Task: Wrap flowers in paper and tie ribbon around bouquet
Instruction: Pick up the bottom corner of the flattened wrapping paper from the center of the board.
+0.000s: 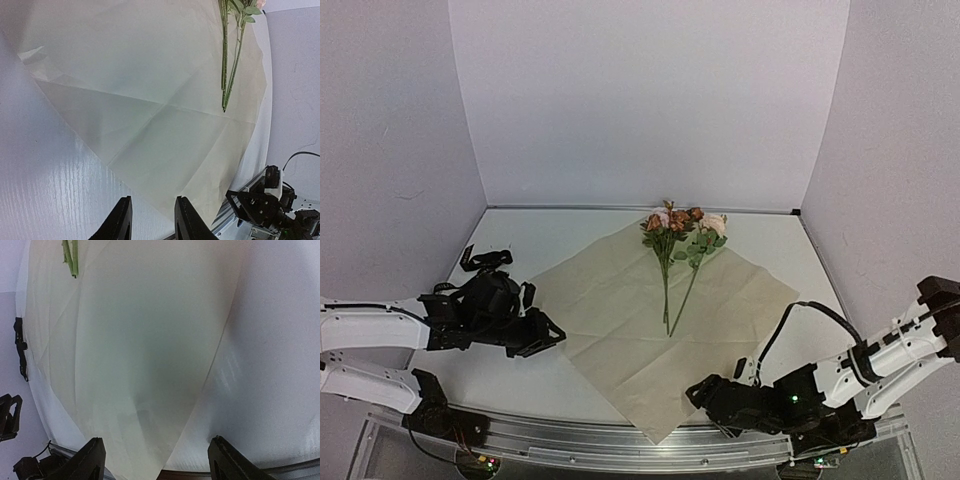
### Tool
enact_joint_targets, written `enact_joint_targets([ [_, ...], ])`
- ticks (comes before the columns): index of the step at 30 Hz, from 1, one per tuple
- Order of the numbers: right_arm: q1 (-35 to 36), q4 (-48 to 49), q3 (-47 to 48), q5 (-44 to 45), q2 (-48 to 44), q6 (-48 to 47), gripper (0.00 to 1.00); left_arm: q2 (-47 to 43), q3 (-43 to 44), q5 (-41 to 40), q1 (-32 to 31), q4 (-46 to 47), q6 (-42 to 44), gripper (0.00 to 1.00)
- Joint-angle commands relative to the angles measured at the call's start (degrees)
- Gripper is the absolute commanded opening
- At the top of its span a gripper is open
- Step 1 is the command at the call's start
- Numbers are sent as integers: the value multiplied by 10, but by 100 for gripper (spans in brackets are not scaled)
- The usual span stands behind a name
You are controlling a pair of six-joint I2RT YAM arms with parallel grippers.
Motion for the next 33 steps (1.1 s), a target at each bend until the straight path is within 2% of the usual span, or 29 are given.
enact_joint_targets([
  [1, 14, 93, -12, 37, 35, 112, 72, -17, 13, -25, -4, -2, 8, 32],
  [5, 17, 157, -18, 39, 78, 127, 66, -17, 22, -25, -4, -5, 13, 32],
  [9, 18, 201, -19, 54, 96, 119, 52, -25, 26, -28, -6, -13, 23, 33],
  [13, 18, 199, -21, 79, 74, 93, 31, -24, 35, -28, -7, -19, 42, 34],
  [16, 18, 196, -21, 99, 56, 74, 11, -12, 44, -21, -8, -10, 56, 34],
  [18, 17, 195, -20, 109, 41, 59, 1, -4, 50, -17, -8, -5, 65, 34],
  [22, 4, 193, -25, 135, -6, 17, 0, -3, 65, -18, -9, 6, 79, 34],
  [25, -36, 157, -11, 122, -43, -30, 0, -2, 86, -27, -9, 7, 94, 34],
  [33, -199, 153, 47, 0, -28, -113, 0, 46, 187, -81, -8, -17, 152, 36],
])
